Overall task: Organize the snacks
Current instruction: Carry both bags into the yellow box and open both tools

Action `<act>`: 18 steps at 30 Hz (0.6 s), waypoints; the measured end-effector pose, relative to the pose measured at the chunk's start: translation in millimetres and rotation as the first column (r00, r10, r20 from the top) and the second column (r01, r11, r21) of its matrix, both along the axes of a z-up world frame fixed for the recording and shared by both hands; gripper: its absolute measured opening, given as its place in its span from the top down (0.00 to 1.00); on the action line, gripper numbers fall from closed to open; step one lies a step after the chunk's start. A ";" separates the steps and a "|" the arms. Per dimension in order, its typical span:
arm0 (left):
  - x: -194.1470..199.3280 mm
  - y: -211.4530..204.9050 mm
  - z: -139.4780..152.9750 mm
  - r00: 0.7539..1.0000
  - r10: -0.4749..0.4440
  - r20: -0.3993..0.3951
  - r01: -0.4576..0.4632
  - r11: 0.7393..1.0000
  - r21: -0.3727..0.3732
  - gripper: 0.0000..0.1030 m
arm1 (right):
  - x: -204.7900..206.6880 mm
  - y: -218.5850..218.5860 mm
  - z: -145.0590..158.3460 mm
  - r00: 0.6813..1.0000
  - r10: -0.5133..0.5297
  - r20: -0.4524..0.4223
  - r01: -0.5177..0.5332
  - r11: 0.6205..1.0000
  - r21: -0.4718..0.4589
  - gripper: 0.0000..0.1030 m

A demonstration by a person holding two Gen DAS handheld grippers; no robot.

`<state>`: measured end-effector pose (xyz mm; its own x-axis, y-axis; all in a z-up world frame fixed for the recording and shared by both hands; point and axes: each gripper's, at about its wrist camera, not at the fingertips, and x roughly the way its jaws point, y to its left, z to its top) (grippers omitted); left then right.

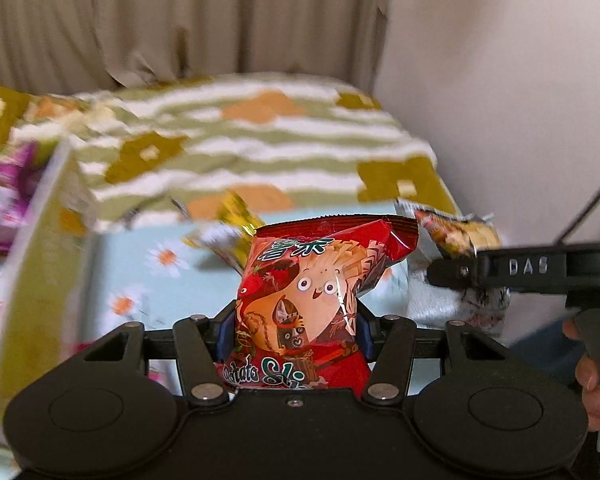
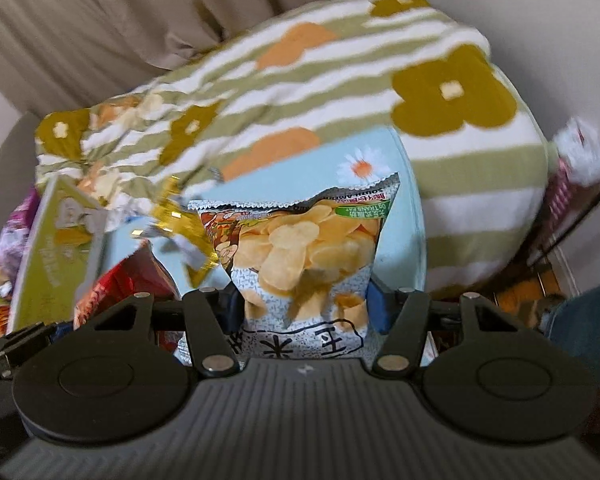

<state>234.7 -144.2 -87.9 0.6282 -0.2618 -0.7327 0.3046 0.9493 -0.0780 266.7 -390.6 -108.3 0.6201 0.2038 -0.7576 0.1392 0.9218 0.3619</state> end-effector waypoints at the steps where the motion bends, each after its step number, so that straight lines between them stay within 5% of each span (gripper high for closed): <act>1: -4.2 4.6 9.0 1.000 0.021 0.021 -0.020 1.000 -0.004 0.42 | -0.7 3.1 8.3 1.000 0.019 0.016 -0.019 1.000 -0.007 0.29; 9: -26.2 60.0 75.9 0.963 0.206 0.175 -0.209 0.978 -0.004 0.42 | 4.5 50.3 69.9 0.970 0.192 0.149 -0.192 0.981 -0.014 0.29; 18: -26.1 148.3 112.5 0.901 0.353 0.254 -0.366 0.931 0.005 0.42 | 18.4 146.3 118.0 0.903 0.347 0.253 -0.351 0.936 -0.028 0.29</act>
